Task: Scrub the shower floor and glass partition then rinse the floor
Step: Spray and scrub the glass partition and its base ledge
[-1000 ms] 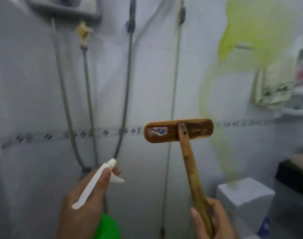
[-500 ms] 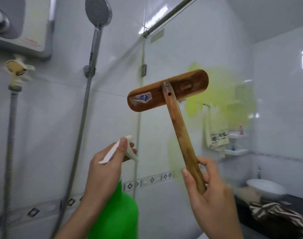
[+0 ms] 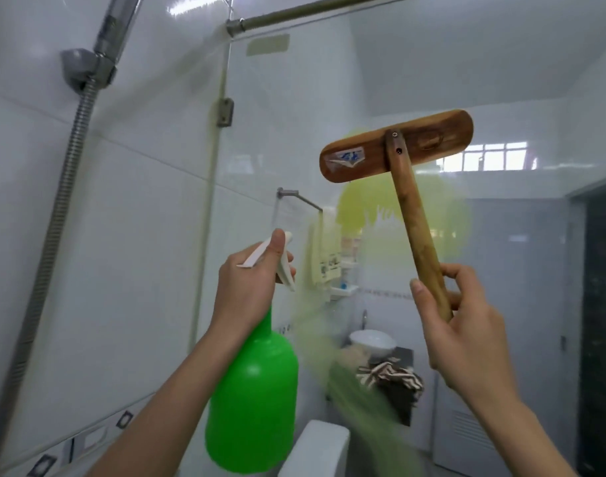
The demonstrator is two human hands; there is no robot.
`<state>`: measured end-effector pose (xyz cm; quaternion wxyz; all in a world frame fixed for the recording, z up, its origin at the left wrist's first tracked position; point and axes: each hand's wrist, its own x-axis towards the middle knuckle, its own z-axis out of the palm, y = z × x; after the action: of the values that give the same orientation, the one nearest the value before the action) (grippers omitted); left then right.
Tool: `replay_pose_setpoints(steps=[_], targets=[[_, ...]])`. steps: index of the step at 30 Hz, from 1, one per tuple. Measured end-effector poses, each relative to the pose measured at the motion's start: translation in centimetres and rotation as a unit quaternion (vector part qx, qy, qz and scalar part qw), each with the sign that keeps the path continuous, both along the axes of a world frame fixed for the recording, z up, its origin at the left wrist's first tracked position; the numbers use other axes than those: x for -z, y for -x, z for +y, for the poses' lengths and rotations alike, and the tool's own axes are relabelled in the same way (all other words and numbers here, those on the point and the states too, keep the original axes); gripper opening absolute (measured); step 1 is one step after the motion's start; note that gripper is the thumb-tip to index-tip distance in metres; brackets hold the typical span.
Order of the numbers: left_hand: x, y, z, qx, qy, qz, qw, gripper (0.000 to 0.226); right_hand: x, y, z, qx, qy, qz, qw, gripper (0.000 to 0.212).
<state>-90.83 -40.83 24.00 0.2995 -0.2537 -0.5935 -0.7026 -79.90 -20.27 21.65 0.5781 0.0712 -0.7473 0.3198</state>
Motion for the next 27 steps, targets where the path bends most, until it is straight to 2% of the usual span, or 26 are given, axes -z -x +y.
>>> replay_pose_setpoints(steps=[10, 20, 24, 27], targets=[[-1.0, 0.7, 1.8, 0.044, 0.012, -0.017, 0.999, 0.034, -0.8, -0.7, 0.3, 0.08, -0.026, 0.001, 0.996, 0.016], [-1.1, 1.0, 2.2, 0.043, 0.015, -0.016, 0.999, 0.059, -0.8, -1.3, 0.8, 0.079, 0.012, -0.006, 0.997, 0.017], [-1.4, 1.3, 1.9, 0.032, 0.04, 0.001, 0.999, 0.055, -0.8, -0.9, 0.8, 0.073, 0.023, -0.011, 0.997, 0.016], [-1.8, 0.9, 1.9, 0.039, 0.028, 0.001, 0.999, 0.061, -1.0, -0.4, 0.8, 0.072, 0.03, -0.01, 0.997, 0.017]])
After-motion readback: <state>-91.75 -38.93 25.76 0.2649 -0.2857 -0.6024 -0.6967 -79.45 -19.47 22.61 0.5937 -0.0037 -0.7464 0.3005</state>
